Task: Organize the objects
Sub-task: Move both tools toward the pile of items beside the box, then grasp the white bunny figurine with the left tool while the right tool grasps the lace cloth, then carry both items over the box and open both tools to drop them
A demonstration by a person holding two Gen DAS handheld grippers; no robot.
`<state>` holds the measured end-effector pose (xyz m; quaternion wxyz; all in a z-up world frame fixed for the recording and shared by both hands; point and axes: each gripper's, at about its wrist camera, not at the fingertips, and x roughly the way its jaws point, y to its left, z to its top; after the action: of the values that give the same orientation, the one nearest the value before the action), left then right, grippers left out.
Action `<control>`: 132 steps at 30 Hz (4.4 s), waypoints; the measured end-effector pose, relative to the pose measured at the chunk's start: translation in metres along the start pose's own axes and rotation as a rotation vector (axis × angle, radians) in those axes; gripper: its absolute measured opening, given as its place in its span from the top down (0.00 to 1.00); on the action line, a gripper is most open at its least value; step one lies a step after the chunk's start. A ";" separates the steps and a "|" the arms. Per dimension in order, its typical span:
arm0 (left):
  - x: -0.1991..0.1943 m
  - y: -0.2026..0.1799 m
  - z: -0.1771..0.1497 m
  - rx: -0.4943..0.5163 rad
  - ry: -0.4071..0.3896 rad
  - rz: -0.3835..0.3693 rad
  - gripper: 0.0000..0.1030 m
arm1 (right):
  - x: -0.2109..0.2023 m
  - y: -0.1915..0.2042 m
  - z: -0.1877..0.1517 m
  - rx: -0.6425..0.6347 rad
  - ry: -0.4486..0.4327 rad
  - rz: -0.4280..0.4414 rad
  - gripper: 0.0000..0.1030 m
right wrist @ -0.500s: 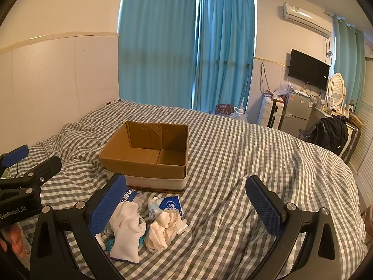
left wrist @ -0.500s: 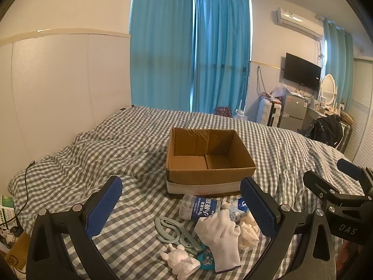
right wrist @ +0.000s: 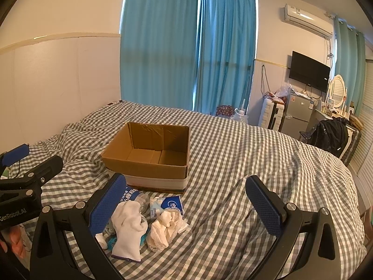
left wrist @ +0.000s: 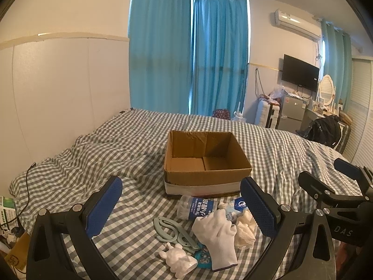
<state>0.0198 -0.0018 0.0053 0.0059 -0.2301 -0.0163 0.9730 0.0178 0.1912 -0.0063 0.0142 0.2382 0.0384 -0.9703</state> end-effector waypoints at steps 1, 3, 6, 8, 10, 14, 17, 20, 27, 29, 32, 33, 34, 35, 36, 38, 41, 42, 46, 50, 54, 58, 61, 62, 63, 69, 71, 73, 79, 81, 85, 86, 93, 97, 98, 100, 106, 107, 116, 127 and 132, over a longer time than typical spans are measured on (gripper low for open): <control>-0.001 -0.001 0.000 0.003 -0.003 -0.001 0.00 | 0.000 0.000 0.000 0.001 -0.001 0.000 0.00; -0.003 -0.002 0.000 0.005 -0.005 0.000 0.00 | -0.003 -0.001 0.000 0.002 -0.002 0.007 0.00; -0.007 -0.002 -0.001 0.005 -0.012 0.002 0.00 | -0.006 0.000 0.001 0.002 -0.002 0.022 0.00; -0.011 -0.003 0.000 0.006 -0.019 -0.003 0.00 | -0.008 0.000 0.001 0.001 -0.004 0.023 0.00; -0.015 -0.003 0.000 0.007 -0.025 -0.004 0.00 | -0.010 0.000 0.002 0.002 -0.006 0.026 0.00; -0.017 -0.003 0.000 0.011 -0.028 0.004 0.00 | -0.015 0.002 0.002 0.001 -0.014 0.032 0.00; -0.017 -0.003 -0.002 0.010 -0.019 0.008 0.00 | -0.017 0.002 0.001 -0.001 -0.015 0.035 0.00; -0.019 -0.004 -0.004 0.008 -0.018 0.008 0.00 | -0.018 0.002 0.000 -0.002 -0.013 0.037 0.00; -0.018 -0.007 -0.008 0.016 -0.014 0.003 0.00 | -0.015 0.001 -0.002 0.000 -0.004 0.050 0.00; -0.012 -0.008 -0.011 0.023 -0.001 0.010 0.00 | -0.011 0.001 -0.005 0.000 0.008 0.051 0.00; -0.001 -0.008 -0.019 0.027 0.029 0.018 0.00 | -0.002 -0.001 -0.010 0.003 0.031 0.053 0.00; 0.002 -0.007 -0.022 0.030 0.041 0.025 0.00 | 0.000 -0.002 -0.012 0.004 0.038 0.055 0.00; 0.008 -0.007 -0.026 0.033 0.054 0.033 0.00 | 0.005 -0.002 -0.014 0.004 0.047 0.056 0.00; 0.012 -0.006 -0.030 0.034 0.065 0.037 0.00 | 0.009 -0.002 -0.017 0.004 0.059 0.057 0.00; 0.018 -0.005 -0.034 0.037 0.079 0.043 0.00 | 0.014 -0.002 -0.019 0.004 0.070 0.056 0.00; 0.032 -0.004 -0.045 0.043 0.121 0.056 0.00 | 0.024 -0.002 -0.026 -0.001 0.097 0.056 0.00; 0.047 -0.001 -0.061 0.052 0.176 0.070 0.01 | 0.044 -0.001 -0.037 -0.012 0.143 0.051 0.00; 0.054 0.000 -0.070 0.054 0.202 0.075 0.01 | 0.050 -0.001 -0.041 -0.016 0.160 0.049 0.00; 0.079 0.006 -0.098 0.060 0.304 0.095 0.02 | 0.079 -0.001 -0.064 -0.016 0.249 0.050 0.00; 0.098 0.012 -0.121 0.052 0.389 0.098 0.03 | 0.106 0.005 -0.083 -0.027 0.331 0.072 0.01; 0.108 0.002 -0.136 0.091 0.426 0.071 0.05 | 0.132 0.016 -0.100 -0.038 0.414 0.112 0.16; 0.114 -0.008 -0.144 0.121 0.446 0.034 0.11 | 0.146 0.028 -0.109 -0.060 0.453 0.150 0.36; 0.118 -0.013 -0.150 0.147 0.476 0.010 0.28 | 0.153 0.033 -0.116 -0.074 0.483 0.164 0.67; 0.119 -0.015 -0.153 0.153 0.486 0.001 0.35 | 0.154 0.034 -0.117 -0.072 0.488 0.165 0.70; 0.120 -0.016 -0.154 0.152 0.492 -0.012 0.37 | 0.155 0.033 -0.119 -0.070 0.490 0.167 0.73; 0.114 -0.014 -0.150 0.137 0.474 -0.021 0.38 | 0.141 0.028 -0.120 -0.049 0.458 0.181 0.90; 0.109 -0.014 -0.145 0.134 0.456 -0.015 0.38 | 0.132 0.024 -0.117 -0.035 0.450 0.180 0.91; 0.101 -0.013 -0.138 0.128 0.426 -0.014 0.38 | 0.121 0.020 -0.110 -0.011 0.427 0.190 0.91; 0.079 -0.011 -0.112 0.115 0.349 -0.026 0.38 | 0.089 0.018 -0.093 -0.003 0.345 0.195 0.92; 0.077 -0.012 -0.101 0.114 0.325 -0.030 0.38 | 0.082 0.015 -0.086 -0.008 0.317 0.195 0.92; 0.074 -0.012 -0.069 0.101 0.259 -0.045 0.38 | 0.066 0.013 -0.063 -0.026 0.245 0.193 0.92; 0.074 -0.011 -0.063 0.097 0.248 -0.045 0.38 | 0.062 0.012 -0.056 -0.029 0.230 0.196 0.92; 0.083 -0.003 0.009 0.069 0.113 -0.047 0.38 | 0.054 0.018 0.016 -0.080 0.111 0.229 0.92; 0.099 0.000 0.040 0.071 0.078 -0.065 0.38 | 0.067 0.029 0.058 -0.105 0.073 0.243 0.92; 0.103 0.000 0.045 0.075 0.072 -0.064 0.38 | 0.070 0.030 0.066 -0.106 0.066 0.249 0.92; 0.117 0.001 0.057 0.080 0.062 -0.066 0.38 | 0.083 0.036 0.083 -0.113 0.055 0.251 0.92; 0.167 0.002 0.073 0.096 0.068 -0.052 0.38 | 0.139 0.052 0.114 -0.138 0.060 0.254 0.92; 0.175 0.001 0.073 0.099 0.072 -0.051 0.38 | 0.146 0.053 0.116 -0.142 0.062 0.250 0.92; 0.240 0.001 0.057 0.121 0.141 -0.047 0.38 | 0.229 0.056 0.083 -0.110 0.171 0.277 0.92; 0.268 -0.003 0.034 0.135 0.248 -0.054 0.37 | 0.256 0.041 0.055 -0.063 0.235 0.295 0.82; 0.244 -0.007 0.049 0.129 0.204 -0.037 0.19 | 0.227 0.032 0.070 -0.025 0.180 0.263 0.36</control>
<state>-0.2203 0.0087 -0.0603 0.0402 -0.3266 0.0425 0.9434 -0.2144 0.1511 -0.0522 0.1404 0.3271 0.0200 -0.9343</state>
